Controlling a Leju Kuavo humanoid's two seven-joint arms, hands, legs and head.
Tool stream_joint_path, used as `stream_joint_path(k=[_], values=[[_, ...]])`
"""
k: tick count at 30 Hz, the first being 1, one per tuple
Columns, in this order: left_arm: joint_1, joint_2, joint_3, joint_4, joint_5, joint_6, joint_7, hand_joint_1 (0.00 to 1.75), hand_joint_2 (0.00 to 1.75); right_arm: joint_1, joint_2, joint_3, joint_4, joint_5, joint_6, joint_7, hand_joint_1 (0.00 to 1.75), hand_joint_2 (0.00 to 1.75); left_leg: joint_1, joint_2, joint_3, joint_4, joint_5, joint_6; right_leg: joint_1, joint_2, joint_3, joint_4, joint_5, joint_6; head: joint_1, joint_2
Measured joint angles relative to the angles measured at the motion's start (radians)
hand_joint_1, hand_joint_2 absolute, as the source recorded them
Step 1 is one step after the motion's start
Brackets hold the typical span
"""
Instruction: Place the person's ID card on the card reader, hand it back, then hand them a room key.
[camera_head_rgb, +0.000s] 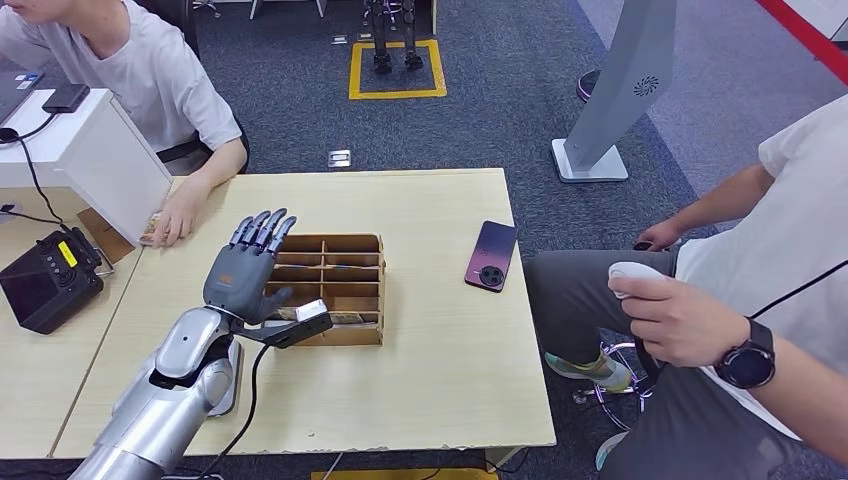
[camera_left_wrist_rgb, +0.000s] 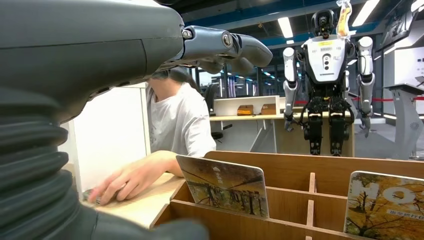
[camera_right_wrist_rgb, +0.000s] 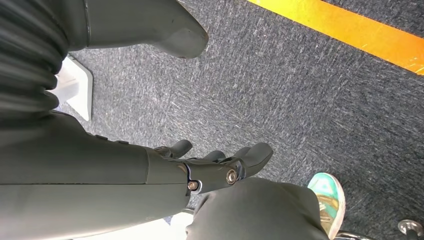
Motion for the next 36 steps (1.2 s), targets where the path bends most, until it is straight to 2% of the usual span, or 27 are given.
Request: stream_joint_path(k=[32, 33, 36], values=[[0.000, 0.003, 0.000, 0.003, 0.039, -0.008, -0.018, 1.75, 1.75, -0.002, 0.004, 0.008, 0.004, 0.000, -0.003, -0.015, 0.00, 1.75, 0.000, 0.000, 0.000, 0.000, 0.000, 0.000, 0.000, 0.000, 0.000, 0.000, 0.000, 0.000, 0.000, 0.000], [0.000, 0.003, 0.000, 0.003, 0.040, -0.008, -0.019, 1.51, 1.75, -0.002, 0.004, 0.008, 0.004, 0.000, -0.003, -0.015, 0.00, 1.75, 0.000, 0.000, 0.000, 0.000, 0.000, 0.000, 0.000, 0.000, 0.000, 0.000, 0.000, 0.000, 0.000, 0.000], [0.001, 0.003, 0.000, 0.003, 0.040, -0.008, -0.020, 0.21, 1.75, -0.002, 0.004, 0.008, 0.004, 0.000, -0.003, -0.016, 0.00, 1.75, 0.000, 0.000, 0.000, 0.000, 0.000, 0.000, 0.000, 0.000, 0.000, 0.000, 0.000, 0.000, 0.000, 0.000]])
